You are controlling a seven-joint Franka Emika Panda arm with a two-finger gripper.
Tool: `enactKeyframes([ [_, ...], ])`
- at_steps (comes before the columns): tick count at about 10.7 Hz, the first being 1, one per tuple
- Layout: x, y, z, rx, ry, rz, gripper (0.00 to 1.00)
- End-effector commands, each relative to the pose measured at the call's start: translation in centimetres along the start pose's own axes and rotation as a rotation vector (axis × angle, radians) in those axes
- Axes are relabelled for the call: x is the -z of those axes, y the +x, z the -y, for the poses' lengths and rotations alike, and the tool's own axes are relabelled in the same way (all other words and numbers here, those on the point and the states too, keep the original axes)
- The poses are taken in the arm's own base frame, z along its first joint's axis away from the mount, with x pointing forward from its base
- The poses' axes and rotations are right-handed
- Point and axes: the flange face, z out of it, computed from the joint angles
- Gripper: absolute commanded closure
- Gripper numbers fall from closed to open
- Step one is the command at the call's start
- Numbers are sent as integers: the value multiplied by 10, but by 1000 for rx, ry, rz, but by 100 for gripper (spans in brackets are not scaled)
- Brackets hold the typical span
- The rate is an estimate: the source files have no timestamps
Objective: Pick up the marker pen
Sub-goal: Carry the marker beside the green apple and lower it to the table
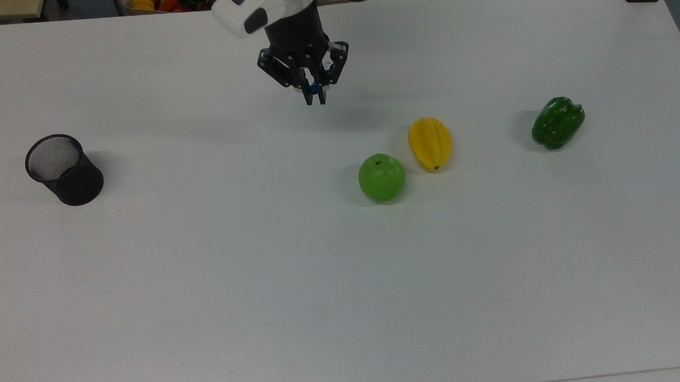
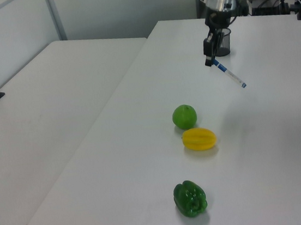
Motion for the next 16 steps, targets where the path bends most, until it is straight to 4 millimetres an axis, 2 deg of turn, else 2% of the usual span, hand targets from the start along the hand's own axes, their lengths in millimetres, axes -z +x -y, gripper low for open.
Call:
enactKeyframes([
  [1,-36,-12,6,22,-32,1,100],
  [4,-80,-26,1,83,-88,-27,100],
  [6,-103,-28,-4,93,-97,-27,100],
  [11,-127,-31,-8,154,-144,-6,99],
  [13,-127,-30,-8,157,-145,-7,87],
  [14,-127,-30,-7,159,-144,-7,73],
  [16,-124,-28,-7,157,-144,-13,26],
])
